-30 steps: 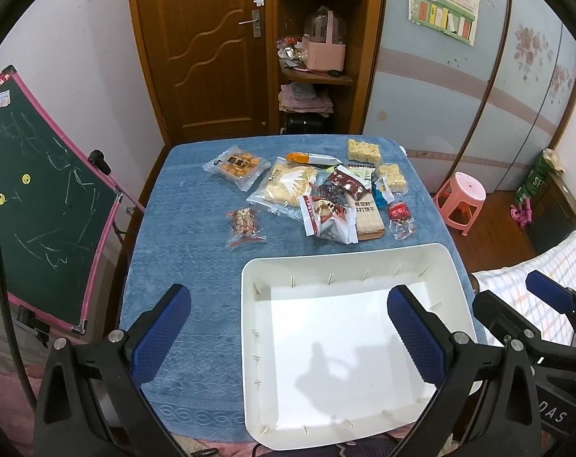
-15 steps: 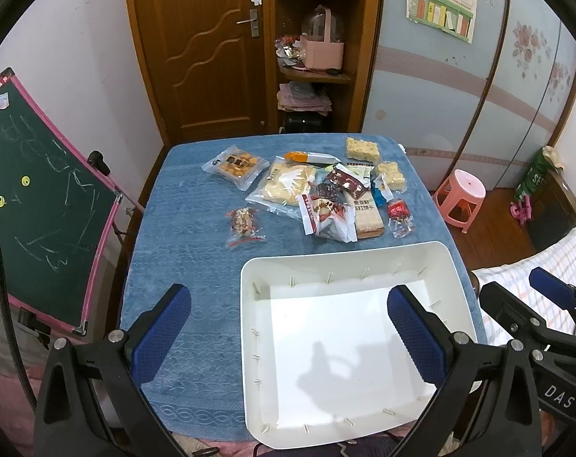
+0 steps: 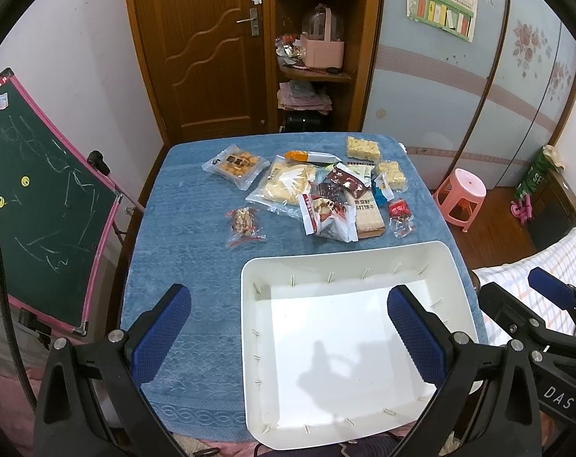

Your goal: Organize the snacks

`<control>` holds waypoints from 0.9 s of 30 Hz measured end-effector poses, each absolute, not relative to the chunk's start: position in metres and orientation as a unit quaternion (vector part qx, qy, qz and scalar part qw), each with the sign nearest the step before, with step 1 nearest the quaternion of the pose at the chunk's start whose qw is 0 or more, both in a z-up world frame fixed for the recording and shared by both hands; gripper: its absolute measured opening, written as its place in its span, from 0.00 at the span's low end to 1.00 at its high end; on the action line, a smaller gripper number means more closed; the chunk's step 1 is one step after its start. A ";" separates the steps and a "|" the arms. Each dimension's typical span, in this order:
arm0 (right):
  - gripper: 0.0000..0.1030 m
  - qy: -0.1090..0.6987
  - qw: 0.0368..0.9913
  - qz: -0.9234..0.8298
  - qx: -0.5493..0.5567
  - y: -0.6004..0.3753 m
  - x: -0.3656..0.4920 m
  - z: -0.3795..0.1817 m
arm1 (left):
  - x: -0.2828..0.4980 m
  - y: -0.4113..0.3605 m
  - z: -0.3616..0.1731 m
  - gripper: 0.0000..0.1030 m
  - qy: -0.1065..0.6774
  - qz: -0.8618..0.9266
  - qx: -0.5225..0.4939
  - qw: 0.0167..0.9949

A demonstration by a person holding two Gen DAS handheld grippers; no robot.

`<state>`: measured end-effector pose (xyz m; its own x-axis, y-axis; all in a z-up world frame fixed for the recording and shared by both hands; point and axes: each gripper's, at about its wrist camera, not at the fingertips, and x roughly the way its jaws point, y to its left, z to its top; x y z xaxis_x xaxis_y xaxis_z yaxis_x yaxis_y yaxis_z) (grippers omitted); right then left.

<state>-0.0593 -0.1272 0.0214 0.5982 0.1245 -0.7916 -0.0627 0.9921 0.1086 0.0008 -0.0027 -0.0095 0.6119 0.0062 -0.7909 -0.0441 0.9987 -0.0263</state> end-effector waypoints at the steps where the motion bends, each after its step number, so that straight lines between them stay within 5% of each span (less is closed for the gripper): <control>1: 0.85 0.446 0.893 0.053 0.035 -0.127 -0.059 0.022 | 0.001 -0.002 -0.011 1.00 0.440 0.014 -0.022 0.897; 27: 0.85 0.432 0.901 0.045 -0.023 -0.146 0.045 0.053 | 0.055 0.087 0.025 1.00 0.359 0.027 0.019 0.933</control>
<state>0.0454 -0.1460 0.0531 0.6230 0.0622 -0.7798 -0.1016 0.9948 -0.0018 0.0549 0.0866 0.0255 0.7407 0.0634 -0.6688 -0.0365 0.9979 0.0542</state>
